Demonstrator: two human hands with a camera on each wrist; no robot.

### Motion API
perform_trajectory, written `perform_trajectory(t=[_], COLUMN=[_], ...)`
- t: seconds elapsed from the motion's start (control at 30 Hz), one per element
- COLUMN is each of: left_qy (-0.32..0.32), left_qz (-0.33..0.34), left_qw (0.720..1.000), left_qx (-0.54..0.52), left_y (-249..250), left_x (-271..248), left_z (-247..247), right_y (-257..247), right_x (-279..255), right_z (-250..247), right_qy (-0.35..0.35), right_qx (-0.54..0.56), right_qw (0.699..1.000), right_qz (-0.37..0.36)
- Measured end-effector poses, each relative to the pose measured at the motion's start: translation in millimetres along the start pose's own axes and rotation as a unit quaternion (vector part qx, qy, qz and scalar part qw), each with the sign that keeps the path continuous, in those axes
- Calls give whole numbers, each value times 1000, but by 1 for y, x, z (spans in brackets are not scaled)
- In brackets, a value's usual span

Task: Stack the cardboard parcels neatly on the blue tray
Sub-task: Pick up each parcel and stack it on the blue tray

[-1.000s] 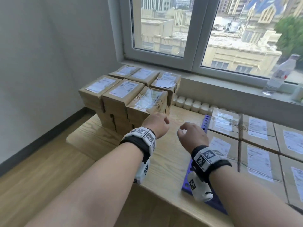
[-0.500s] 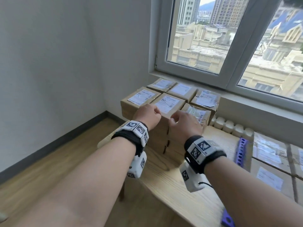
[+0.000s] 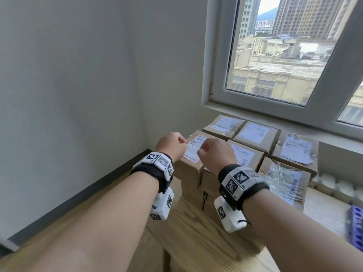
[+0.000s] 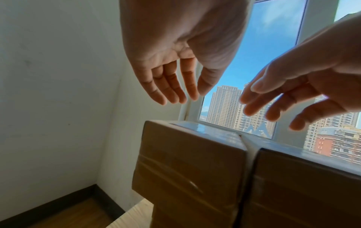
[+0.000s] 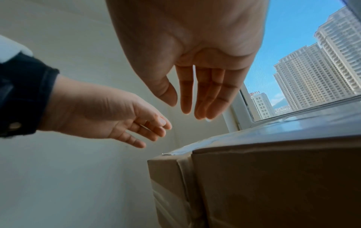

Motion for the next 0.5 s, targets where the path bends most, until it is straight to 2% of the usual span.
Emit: perform_trajectory(t=[0.3,0.4,0.5], left_qy=[-63,-137,-254], left_qz=[-23,-27,-38], left_qw=[997,990,966], left_qx=[-28,-16,-16], left_y=[-45,-49,-56], left_x=[61,75,90], left_z=[2,5,18], right_y=[-10,-14,-17], right_x=[41,48,51], right_z=[23,27,32], right_qy=[1,14,25], right_qx=[-19,-19,-25], right_qw=[999,998,996], right_qz=[28,57,87])
Point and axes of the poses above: each hand's wrist, its own x-axis towards the middle knuckle, its own z-axis out of the palm, y = z × x, the point moved 4 cm from there along x, towards the middle knuckle, and after that the axes turned 10 degrees about -y, right-handed, at the moved point
